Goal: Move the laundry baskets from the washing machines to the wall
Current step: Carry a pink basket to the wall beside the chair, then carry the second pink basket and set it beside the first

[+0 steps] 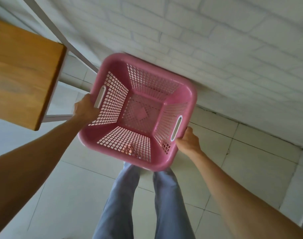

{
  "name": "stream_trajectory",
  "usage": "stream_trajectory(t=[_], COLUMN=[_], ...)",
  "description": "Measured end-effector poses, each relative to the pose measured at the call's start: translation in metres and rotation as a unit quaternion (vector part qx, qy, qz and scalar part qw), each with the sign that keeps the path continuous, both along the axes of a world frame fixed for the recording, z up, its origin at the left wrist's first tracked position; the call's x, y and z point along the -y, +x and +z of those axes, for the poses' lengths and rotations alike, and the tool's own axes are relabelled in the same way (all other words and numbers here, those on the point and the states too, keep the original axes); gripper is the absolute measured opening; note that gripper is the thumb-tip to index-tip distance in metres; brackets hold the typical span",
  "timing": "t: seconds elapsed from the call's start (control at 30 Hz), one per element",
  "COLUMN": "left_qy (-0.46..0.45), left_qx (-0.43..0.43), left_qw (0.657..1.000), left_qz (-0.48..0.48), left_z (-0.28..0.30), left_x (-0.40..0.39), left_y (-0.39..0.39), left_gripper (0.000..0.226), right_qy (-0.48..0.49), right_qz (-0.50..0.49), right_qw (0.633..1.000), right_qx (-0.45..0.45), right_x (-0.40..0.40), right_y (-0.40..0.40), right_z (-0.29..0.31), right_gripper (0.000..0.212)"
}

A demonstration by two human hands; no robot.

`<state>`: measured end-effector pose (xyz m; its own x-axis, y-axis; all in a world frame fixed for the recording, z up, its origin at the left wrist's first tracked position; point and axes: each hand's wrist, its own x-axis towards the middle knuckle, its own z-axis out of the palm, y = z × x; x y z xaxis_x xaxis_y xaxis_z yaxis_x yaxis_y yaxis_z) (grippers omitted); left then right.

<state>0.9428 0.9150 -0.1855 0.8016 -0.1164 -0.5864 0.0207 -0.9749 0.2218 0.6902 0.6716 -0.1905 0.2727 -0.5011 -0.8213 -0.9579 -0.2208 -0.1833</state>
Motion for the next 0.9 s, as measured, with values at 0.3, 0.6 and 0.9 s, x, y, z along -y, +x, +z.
stream_trajectory(t=[0.3,0.6,0.9], left_qy=[-0.113,-0.142,-0.152], left_qx=[-0.059,-0.065,-0.096], left_qw=[0.977,0.923,0.851], left_qz=[-0.17,-0.351,-0.492], left_z=[0.096,0.192,0.217], left_x=[0.026,0.053,0.12], left_y=[-0.077,-0.155,-0.301], left_gripper=[0.028,0.027,0.03], right_qy=[0.025,0.087,0.018], right_qz=[0.019,-0.083,-0.281], right_qw=[0.999,0.991,0.954], right_qx=[0.021,0.066,0.106], right_x=[-0.042,-0.095,-0.078], right_y=[-0.014,-0.09,-0.261], right_z=[0.095,0.19,0.225], right_gripper=[0.012,0.022,0.037])
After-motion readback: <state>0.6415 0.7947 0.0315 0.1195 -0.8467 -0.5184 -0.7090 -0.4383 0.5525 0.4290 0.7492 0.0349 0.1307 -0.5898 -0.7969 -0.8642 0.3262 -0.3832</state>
